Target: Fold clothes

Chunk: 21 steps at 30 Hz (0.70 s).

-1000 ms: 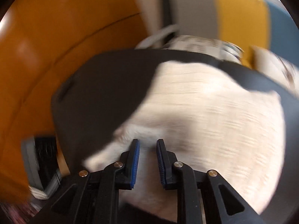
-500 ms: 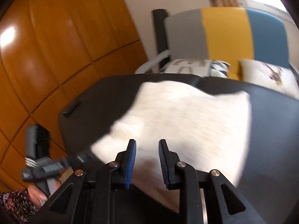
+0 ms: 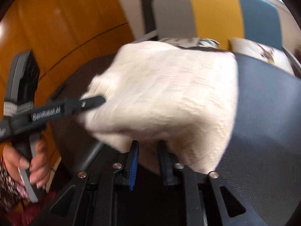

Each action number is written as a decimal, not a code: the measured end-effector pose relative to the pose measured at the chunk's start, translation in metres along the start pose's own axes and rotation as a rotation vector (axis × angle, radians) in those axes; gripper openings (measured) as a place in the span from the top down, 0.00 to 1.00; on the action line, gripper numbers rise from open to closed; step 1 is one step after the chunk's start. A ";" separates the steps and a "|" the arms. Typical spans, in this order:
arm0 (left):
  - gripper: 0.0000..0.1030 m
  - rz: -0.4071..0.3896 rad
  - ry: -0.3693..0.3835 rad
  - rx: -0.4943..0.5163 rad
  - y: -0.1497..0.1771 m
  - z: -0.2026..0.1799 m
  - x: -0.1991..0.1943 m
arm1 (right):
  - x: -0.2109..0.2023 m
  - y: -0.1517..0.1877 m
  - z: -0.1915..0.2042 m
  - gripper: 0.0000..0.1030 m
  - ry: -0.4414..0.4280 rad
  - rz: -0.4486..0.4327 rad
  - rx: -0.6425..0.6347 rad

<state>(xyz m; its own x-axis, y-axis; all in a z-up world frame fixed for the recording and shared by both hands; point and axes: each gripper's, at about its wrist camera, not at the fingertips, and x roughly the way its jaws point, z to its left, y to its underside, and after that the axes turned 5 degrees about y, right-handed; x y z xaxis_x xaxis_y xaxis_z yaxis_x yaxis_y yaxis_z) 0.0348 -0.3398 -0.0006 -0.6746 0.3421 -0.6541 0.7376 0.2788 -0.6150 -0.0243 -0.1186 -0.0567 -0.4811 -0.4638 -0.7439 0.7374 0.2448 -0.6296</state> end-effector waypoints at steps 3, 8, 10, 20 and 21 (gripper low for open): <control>0.92 -0.011 0.015 -0.021 -0.006 -0.004 0.000 | -0.020 0.005 0.003 0.86 0.043 -0.036 -0.052; 0.92 0.008 0.112 -0.189 -0.006 0.021 -0.013 | -0.036 0.020 0.035 0.74 0.177 -0.107 -0.279; 0.92 0.005 0.117 -0.197 -0.009 0.019 -0.015 | -0.023 0.021 0.049 0.74 0.227 -0.095 -0.359; 0.92 -0.012 0.156 -0.212 -0.019 0.014 -0.025 | -0.021 0.027 0.068 0.93 0.531 -0.203 -0.566; 0.92 -0.015 0.147 -0.203 -0.019 0.012 -0.024 | -0.027 0.026 0.067 0.94 0.539 -0.217 -0.563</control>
